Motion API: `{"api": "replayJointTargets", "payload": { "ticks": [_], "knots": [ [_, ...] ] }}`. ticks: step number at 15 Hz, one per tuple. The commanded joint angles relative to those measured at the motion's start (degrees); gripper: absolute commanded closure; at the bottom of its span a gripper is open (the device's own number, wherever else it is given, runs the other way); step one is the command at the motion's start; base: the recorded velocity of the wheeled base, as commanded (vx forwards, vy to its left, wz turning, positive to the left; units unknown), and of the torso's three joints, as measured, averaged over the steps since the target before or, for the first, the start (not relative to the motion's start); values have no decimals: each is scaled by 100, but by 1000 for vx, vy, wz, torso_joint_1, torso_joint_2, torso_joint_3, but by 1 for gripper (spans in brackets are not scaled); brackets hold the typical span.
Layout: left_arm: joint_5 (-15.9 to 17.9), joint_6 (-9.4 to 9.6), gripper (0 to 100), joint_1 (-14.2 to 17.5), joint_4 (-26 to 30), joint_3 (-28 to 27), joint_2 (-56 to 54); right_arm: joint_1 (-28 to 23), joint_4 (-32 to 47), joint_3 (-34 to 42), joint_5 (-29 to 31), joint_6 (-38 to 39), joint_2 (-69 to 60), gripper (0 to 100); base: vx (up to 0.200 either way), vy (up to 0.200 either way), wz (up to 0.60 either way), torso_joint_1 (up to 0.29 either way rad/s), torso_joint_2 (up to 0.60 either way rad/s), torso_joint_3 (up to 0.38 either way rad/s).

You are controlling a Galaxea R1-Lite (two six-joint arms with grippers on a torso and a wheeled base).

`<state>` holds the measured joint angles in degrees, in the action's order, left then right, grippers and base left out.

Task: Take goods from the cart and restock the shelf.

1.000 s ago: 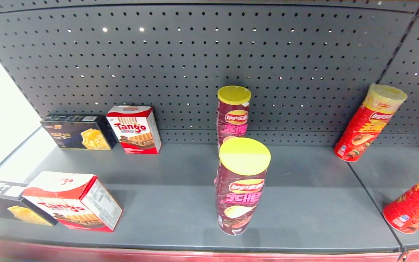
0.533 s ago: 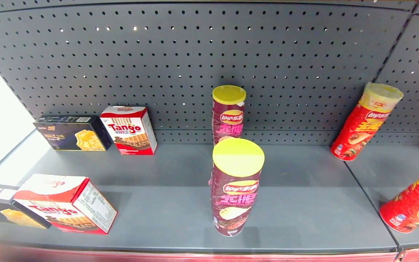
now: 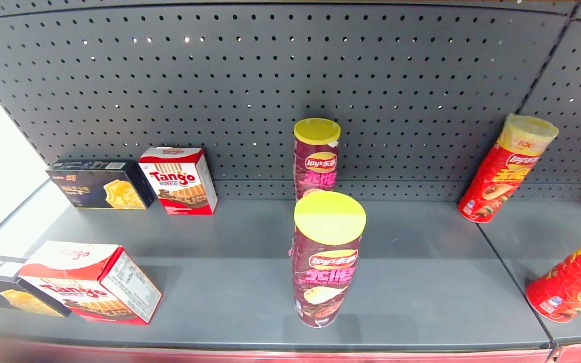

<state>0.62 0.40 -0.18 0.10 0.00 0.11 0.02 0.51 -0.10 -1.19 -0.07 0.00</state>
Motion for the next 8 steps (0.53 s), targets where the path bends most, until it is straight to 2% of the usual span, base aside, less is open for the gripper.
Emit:
{"api": "replayJointTargets", "payload": {
  "ticks": [1,8],
  "knots": [
    [-9,-31,0,1,-1,0,-2,6,2,1,-4,-1,9,0,0,0,0,0,0,0],
    [-27,-40,0,1,-1,0,-2,6,2,1,-12,-1,9,0,0,0,0,0,0,0]
  ]
}}
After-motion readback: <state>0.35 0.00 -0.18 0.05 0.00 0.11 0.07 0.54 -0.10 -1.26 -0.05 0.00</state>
